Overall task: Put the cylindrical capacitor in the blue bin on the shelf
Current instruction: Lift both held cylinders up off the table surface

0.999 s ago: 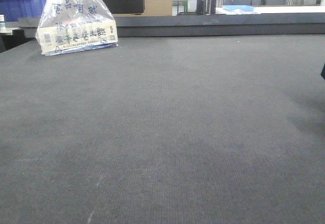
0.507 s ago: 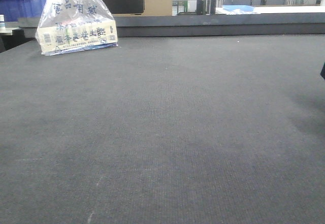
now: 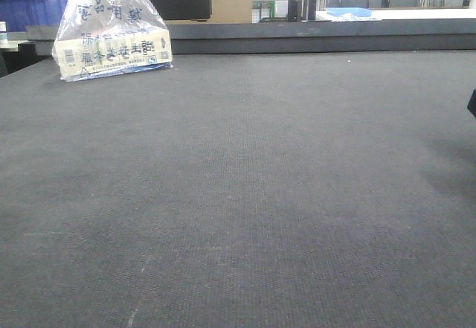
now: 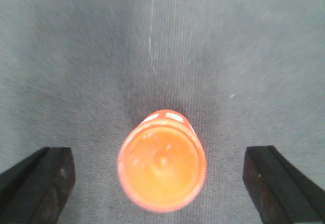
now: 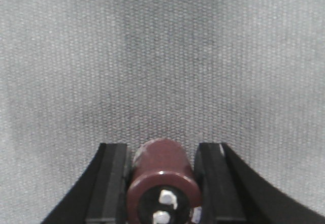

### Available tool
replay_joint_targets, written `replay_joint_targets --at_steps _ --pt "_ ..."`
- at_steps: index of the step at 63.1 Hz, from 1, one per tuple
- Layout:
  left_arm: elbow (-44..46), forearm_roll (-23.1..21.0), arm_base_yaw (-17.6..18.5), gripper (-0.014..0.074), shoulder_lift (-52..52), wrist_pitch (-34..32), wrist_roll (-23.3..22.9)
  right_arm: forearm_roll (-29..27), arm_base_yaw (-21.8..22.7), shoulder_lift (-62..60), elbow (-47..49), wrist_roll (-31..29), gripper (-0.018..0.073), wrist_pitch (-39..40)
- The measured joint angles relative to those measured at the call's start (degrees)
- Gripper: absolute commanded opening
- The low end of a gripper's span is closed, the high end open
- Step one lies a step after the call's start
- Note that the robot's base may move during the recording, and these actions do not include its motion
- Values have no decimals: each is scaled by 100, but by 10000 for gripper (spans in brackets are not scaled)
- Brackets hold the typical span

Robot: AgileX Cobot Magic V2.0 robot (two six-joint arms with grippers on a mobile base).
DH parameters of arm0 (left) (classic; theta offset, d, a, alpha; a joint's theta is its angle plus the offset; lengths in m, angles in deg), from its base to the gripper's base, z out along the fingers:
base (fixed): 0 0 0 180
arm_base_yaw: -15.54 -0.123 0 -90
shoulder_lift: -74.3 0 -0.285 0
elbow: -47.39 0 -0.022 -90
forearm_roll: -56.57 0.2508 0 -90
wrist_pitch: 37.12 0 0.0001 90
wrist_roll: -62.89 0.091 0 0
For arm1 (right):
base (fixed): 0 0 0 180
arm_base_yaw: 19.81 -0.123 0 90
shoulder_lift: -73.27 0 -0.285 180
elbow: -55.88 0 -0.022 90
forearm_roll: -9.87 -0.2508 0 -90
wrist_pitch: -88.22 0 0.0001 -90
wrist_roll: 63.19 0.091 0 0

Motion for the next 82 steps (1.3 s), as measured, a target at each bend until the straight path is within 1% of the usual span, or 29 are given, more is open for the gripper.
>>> replay_joint_targets --at_steps 10,15,19,22,26,38,39,44,58,70,76,80,82 --pt "0 -49 0 571 -487 -65 0 0 0 0 0 0 -162 0" --pt "0 -204 -74 566 -694 -127 0 0 0 0 0 0 -162 0" --pt "0 -285 -142 544 -814 -127 0 0 0 0 0 0 -162 0" --pt "0 -337 -177 500 -857 -127 0 0 0 0 0 0 -162 0" --pt "0 -350 -186 416 -884 -127 0 0 0 0 0 0 -162 0" --pt "0 -443 -191 74 -884 -114 0 0 0 0 0 0 -162 67" --pt "0 -443 -191 29 -884 -114 0 0 0 0 0 0 -162 78" --pt "0 -454 -191 -113 -884 -114 0 0 0 0 0 0 -162 87" --pt "0 -454 -191 -111 -735 -212 0 0 0 -170 0 0 -162 87" --pt "0 -463 -191 -111 152 -561 0 -3 0 -816 0 0 -162 120" --pt "-82 -521 -191 -111 679 -885 56 -3 0 -1236 -63 0 -162 420" --pt "-251 -658 -191 -111 1028 -1208 249 -3 0 -1463 -164 0 -162 797" --pt "-355 -763 -191 -111 1239 -1358 433 -3 0 -1617 -261 0 -162 993"
